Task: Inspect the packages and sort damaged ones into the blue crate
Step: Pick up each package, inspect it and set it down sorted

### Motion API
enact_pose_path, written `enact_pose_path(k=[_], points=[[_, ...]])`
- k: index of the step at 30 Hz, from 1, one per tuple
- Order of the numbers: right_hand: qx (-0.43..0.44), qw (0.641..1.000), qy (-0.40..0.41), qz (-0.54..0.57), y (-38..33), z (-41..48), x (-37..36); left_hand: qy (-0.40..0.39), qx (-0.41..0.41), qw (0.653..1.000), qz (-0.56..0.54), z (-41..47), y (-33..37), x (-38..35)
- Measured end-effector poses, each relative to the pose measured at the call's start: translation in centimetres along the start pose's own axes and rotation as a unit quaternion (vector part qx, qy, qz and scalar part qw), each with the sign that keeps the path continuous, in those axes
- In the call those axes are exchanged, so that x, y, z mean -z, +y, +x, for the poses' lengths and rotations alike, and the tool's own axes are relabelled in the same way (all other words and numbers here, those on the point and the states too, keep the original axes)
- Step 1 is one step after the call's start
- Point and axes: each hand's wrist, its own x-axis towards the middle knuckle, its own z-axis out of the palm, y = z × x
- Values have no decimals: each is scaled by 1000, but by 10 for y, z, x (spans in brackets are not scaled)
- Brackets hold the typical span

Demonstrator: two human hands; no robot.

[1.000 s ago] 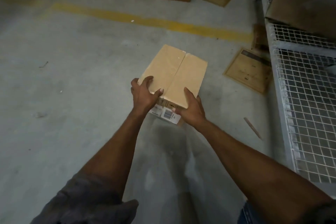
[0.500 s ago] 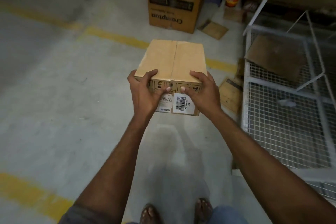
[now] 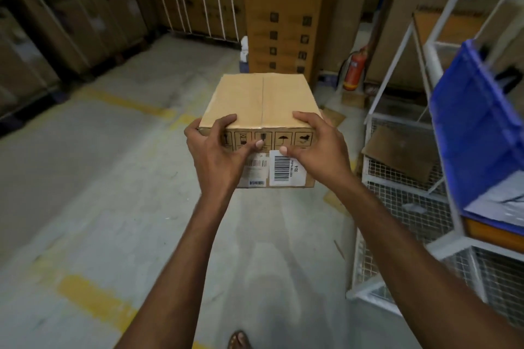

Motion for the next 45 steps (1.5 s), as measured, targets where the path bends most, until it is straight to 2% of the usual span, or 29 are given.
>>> enact_pose_path(k=[5,12,24,30,37,45], points=[[44,998,-21,34,-47,-54,71,50,-13,998,29,-57,79,56],[48,998,-41,26,-62,-149,158,60,-10,997,45,-166,156,83],[0,999,31,-31,-58,-301,295,3,-57,998,-18,-305,245,83],[-56,996,64,-41,-26,-360,378,-49,-86,995,-23,-365,306,51],[-92,987,119,-49,33,-409,494,-106,-119,986,-50,-435,397,-20],[-87,981,158,-75,116,-445,645,-112,-126,980,-108,-531,497,-131]])
